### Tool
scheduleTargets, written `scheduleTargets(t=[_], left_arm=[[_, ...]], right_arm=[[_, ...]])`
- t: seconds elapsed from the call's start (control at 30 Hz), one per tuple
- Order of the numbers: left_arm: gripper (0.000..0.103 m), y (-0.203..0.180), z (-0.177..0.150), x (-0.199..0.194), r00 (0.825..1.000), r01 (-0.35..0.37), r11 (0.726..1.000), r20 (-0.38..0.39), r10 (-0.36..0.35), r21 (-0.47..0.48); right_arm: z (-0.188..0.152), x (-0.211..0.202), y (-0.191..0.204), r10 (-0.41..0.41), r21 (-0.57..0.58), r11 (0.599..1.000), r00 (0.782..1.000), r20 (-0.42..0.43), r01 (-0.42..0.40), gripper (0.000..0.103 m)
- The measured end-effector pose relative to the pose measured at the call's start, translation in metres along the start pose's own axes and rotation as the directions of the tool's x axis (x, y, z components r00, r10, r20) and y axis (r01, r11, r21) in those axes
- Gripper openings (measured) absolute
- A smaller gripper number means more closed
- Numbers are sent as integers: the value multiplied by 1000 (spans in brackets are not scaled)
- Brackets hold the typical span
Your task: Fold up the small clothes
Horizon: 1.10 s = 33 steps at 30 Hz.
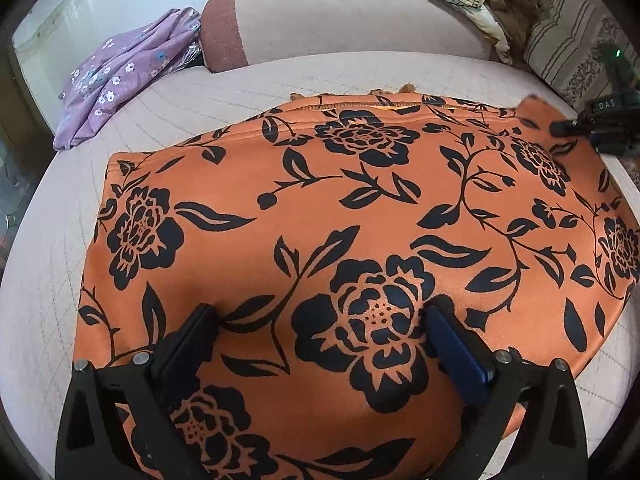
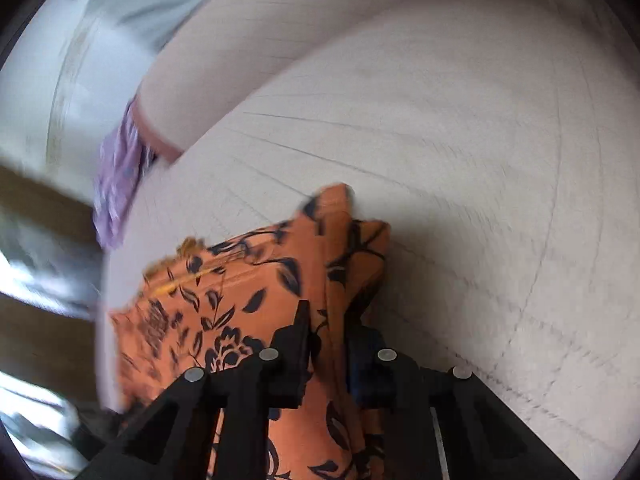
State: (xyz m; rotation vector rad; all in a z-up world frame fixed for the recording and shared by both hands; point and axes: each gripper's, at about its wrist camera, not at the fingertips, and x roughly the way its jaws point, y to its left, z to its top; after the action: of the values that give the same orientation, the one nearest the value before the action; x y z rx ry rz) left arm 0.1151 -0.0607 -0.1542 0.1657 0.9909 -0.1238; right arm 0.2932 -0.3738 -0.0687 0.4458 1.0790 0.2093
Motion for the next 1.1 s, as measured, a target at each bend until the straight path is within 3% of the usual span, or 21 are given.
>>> scheduleTargets(t=[0.07, 0.1, 0.13, 0.2, 0.3, 0.33, 0.4, 0.43, 0.47, 0.53, 0.6, 0.63, 0.67, 0.7, 0.73, 0.8, 0.9, 1.0, 1.1], left_arm=[[103, -2, -2, 0, 1000, -12, 1000, 10, 12, 3], [103, -2, -2, 0, 1000, -15, 1000, 10, 15, 4], [103, -2, -2, -1, 1000, -12, 1000, 6, 12, 4], [103, 1, -1, -1, 1000, 6, 1000, -4, -6, 4], [103, 6, 2, -3, 999, 26, 1000, -22, -26, -1], [103, 9, 3, -6, 999, 37, 999, -30, -37, -10], [103, 18, 1, -19, 997, 73, 996, -19, -74, -45], [103, 25, -2, -28, 997, 79, 995, -3, -79, -65], [103, 33, -5, -42, 996, 87, 992, 27, -85, -88], [103, 52, -17, -67, 991, 101, 988, 94, -90, -116], [103, 73, -34, -74, 996, 29, 990, 86, -17, -140], [103, 85, -45, -66, 999, -11, 988, 33, 16, -157], [103, 98, -59, -47, 996, -62, 983, -74, 50, -173], [103, 111, -73, -33, 986, -70, 976, -163, 37, -206], [103, 123, -81, -38, 992, -7, 962, -123, -27, -271], [102, 132, -81, -56, 994, -68, 955, -107, 38, -288], [102, 134, -71, -74, 997, -74, 958, -29, 68, -276], [102, 141, -50, -68, 999, -42, 960, -15, 40, -277], [102, 145, -23, -51, 1000, -4, 964, -14, 0, -266]], right_arm=[[-2, -8, 9, -172, -68, 982, 982, 82, 178, 12], [-2, -3, 1, -235, -49, 970, 969, 76, 239, 12], [-2, 5, -17, -227, 24, 974, 973, 39, 227, 13], [-5, -4, -23, -171, 71, 984, 982, 74, 166, 16], [-14, -37, -3, -254, 57, 967, 953, 168, 248, 25], [-19, -50, 7, -240, 48, 971, 949, 204, 235, 26], [-34, -72, 34, -146, -1, 989, 959, 244, 151, 38], [-45, -79, 49, -90, -32, 994, 967, 238, 100, 63], [-56, -81, 59, -37, -55, 997, 974, 223, 50, 77], [-80, -74, 81, 81, -111, 992, 982, 172, -62, 77], [-100, -55, 83, 106, -117, 989, 990, 99, -94, 77], [-108, -43, 75, 77, -92, 993, 994, 71, -71, 77], [-116, -26, 59, 24, -23, 999, 999, 28, -23, 70], [-122, -19, 46, 41, 32, 999, 999, 22, -42, 69], [-124, -23, 41, 66, 46, 997, 996, 63, -69, 69], [-126, -34, 44, 48, 67, 996, 996, 72, -53, 70], [-128, -47, 52, 15, 27, 999, 996, 89, -17, 73], [-133, -43, 42, 6, 52, 999, 998, 56, -9, 74], [-138, -42, 16, 55, 89, 994, 997, 62, -60, 74]])
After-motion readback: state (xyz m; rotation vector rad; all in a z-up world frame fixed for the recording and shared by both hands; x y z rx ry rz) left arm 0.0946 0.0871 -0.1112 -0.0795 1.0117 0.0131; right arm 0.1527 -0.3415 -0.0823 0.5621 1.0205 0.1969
